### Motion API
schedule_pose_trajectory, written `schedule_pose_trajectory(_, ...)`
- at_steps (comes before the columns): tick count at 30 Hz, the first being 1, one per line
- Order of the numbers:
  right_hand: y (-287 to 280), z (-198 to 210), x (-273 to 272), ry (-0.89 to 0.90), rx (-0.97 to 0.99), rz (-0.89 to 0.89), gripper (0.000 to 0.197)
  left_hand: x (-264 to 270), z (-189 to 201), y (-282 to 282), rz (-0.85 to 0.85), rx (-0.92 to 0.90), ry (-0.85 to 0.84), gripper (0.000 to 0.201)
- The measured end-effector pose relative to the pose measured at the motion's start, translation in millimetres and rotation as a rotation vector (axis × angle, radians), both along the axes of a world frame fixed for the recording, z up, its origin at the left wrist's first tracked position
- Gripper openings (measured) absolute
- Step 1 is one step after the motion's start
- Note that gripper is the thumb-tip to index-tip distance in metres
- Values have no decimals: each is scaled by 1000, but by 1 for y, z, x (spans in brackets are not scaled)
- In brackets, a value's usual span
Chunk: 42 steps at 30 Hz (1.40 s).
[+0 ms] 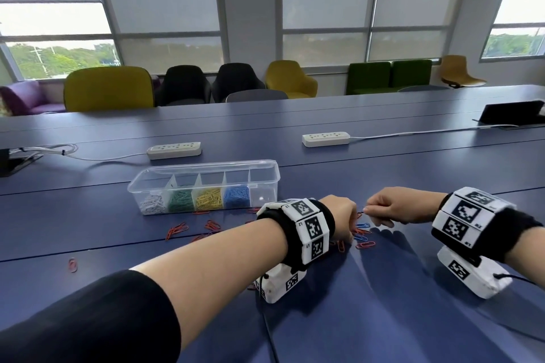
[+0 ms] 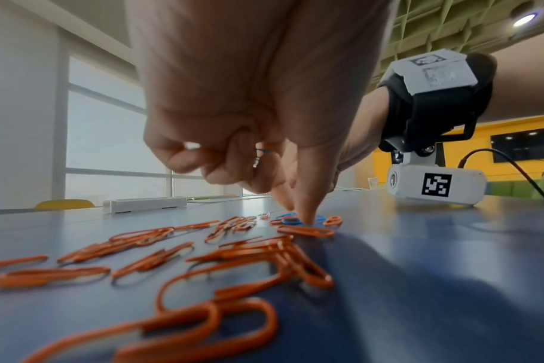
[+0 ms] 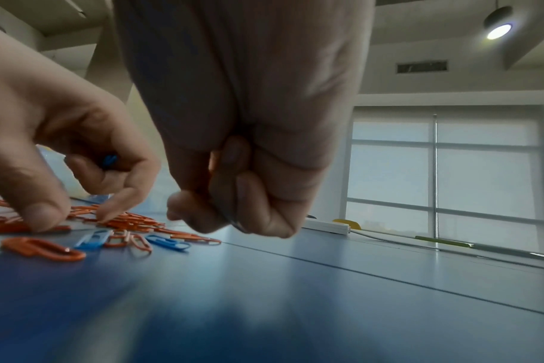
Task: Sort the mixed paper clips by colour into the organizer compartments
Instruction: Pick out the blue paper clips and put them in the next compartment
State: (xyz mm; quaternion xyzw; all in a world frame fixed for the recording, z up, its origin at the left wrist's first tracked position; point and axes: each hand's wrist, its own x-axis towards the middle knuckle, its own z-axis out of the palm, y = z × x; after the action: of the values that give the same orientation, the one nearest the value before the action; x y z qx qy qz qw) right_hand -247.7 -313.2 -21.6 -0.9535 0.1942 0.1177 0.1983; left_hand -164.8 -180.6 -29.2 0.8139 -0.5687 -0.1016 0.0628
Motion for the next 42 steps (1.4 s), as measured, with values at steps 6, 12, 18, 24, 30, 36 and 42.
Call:
schedule_pose_trajectory(6,-1,-2,2,8,-145,5,35,3,0,-1,-20,34,30,19)
schedule_pose_trajectory(12,-3,2,0,-14,-241,82,28,-5,5,0,-2,132,-38,19)
schedule_pose_trajectory(18,-3,3,6,-87,-269,80,19,18,28,14,51,10,301,34)
schedule_pose_trajectory(24,0,0,14,-84,-228,87,5,40,44,60,236,-346,1136,17)
schedule_pose_trajectory(30,1,1,20,34,-96,74,17,72,36,100,332,-663,1743,29)
schedule_pose_trajectory(36,4,3,21,156,-131,91,23,96,14,128,485,-872,1983,5)
schedule_pose_trajectory(42,51,43,38,-6,-250,195,16,103,-9,131,659,-1043,2196,33)
